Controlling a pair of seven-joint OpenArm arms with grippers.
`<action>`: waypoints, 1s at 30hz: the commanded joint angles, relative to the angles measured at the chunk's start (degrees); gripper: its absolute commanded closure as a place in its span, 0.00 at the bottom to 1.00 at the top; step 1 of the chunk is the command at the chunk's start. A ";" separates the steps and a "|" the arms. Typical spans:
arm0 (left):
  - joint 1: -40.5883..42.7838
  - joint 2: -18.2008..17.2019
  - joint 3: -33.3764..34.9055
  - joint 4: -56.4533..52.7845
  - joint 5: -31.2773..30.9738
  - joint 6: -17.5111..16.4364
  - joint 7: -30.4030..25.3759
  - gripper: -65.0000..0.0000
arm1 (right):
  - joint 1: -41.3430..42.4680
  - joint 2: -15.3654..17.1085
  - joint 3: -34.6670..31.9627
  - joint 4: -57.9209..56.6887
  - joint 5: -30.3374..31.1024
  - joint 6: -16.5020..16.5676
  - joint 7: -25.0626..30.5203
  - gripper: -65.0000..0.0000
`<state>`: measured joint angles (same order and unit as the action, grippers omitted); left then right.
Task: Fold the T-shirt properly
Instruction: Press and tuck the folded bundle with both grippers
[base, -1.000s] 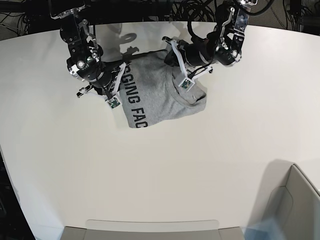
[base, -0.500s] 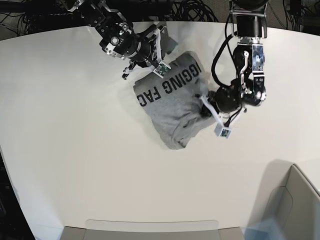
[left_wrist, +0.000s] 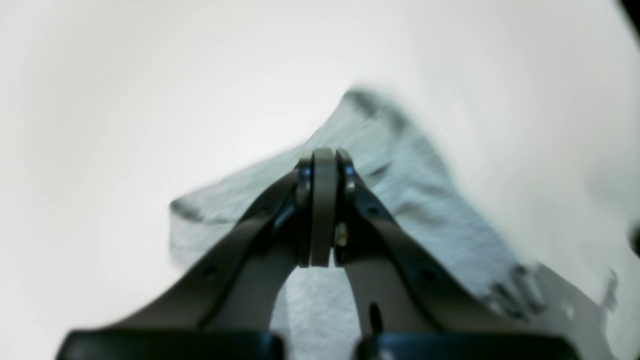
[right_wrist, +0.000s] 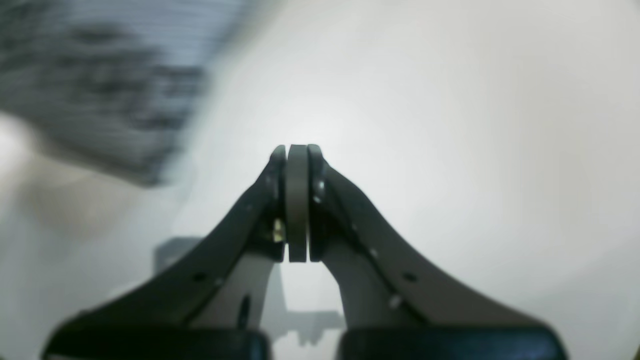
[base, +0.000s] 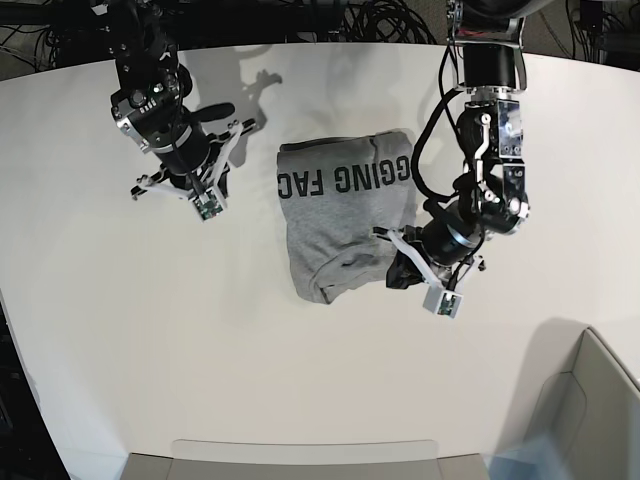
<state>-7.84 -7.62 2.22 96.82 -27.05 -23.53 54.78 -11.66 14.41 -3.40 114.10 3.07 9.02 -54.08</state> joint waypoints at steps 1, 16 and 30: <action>2.08 -0.08 0.20 2.57 -0.07 -0.16 0.03 1.00 | 1.33 -0.22 0.01 -0.65 1.02 0.43 1.29 1.00; 14.56 -0.25 8.29 0.72 7.84 -0.08 1.35 1.00 | 6.08 -3.47 -11.59 -15.16 0.84 0.43 1.38 1.00; 14.47 6.17 4.68 12.15 9.07 0.01 -4.10 1.00 | -6.32 -3.21 15.84 0.84 1.02 0.52 1.38 1.00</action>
<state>7.29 -1.85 6.74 108.01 -16.95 -23.27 52.40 -18.35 10.92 12.16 113.75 3.84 9.37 -53.91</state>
